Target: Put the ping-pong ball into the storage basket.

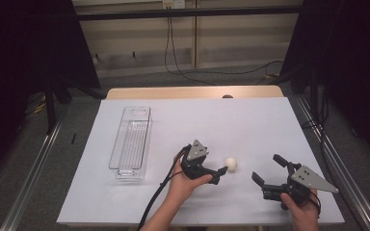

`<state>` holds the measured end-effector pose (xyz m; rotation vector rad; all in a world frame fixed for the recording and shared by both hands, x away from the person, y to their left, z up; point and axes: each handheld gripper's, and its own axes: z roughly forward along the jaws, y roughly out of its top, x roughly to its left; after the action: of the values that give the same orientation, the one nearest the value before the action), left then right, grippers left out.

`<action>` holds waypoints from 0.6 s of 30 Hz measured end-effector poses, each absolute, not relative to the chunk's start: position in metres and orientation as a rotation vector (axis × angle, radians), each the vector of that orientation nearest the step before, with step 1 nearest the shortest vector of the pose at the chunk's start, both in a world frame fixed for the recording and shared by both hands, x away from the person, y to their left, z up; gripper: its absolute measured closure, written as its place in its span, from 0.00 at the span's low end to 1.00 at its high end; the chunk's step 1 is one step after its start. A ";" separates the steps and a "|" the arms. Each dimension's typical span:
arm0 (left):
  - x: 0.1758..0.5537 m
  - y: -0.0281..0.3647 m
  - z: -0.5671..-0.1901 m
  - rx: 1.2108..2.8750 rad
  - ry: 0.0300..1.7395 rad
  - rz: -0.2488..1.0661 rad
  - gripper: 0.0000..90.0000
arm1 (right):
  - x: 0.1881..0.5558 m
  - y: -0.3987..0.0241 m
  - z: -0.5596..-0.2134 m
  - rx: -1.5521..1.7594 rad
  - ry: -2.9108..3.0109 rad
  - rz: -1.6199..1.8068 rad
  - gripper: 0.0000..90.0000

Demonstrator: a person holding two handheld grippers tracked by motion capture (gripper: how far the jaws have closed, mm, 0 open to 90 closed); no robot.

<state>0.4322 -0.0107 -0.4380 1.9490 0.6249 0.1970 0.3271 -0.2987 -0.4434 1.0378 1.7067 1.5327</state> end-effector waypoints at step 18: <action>0.432 -0.021 -0.441 1.972 0.620 0.159 0.02 | 0.327 -0.298 -0.443 1.044 1.699 1.535 0.02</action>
<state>0.4324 -0.0210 -0.4411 1.9723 0.6205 0.1591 0.3273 -0.2981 -0.4433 1.0435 1.6992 1.5350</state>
